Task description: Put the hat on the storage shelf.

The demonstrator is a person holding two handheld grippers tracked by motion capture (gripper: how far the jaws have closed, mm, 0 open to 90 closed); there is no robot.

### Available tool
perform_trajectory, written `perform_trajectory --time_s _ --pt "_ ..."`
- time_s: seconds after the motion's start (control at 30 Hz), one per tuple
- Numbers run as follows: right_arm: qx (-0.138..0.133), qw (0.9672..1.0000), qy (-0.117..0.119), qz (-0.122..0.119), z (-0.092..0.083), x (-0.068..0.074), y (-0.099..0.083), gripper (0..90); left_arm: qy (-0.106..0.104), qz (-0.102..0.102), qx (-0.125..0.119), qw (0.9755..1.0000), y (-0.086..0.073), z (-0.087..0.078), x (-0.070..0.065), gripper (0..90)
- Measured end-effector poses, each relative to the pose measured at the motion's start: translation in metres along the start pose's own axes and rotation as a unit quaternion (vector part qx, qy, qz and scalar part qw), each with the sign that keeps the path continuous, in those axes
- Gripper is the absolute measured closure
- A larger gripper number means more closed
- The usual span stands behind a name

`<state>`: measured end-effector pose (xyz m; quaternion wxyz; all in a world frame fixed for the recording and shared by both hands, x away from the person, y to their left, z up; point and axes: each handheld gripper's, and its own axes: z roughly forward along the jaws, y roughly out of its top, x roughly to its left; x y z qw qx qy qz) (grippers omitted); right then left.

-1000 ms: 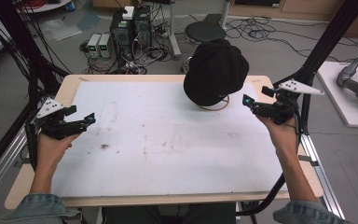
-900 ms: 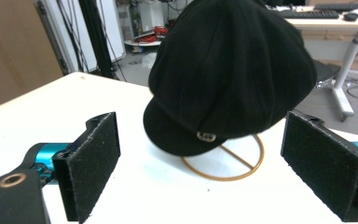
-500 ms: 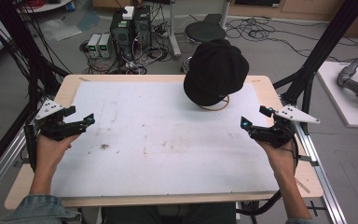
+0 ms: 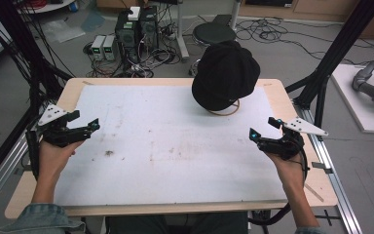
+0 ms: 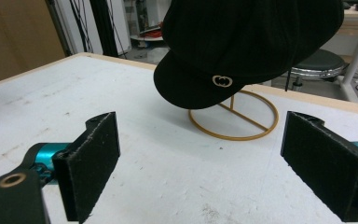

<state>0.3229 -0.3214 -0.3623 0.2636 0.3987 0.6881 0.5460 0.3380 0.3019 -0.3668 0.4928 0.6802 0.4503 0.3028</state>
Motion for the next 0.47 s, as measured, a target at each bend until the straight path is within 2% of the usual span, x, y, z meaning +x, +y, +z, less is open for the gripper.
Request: perform_trajectory --time_s 0.47 --pt "-0.002 1.0000 0.003 0.005 -0.0010 0.0005 0.0015 11.5 -0.001 -0.003 -0.002 1.0000 0.0006 0.0002 -0.0001 19.3"
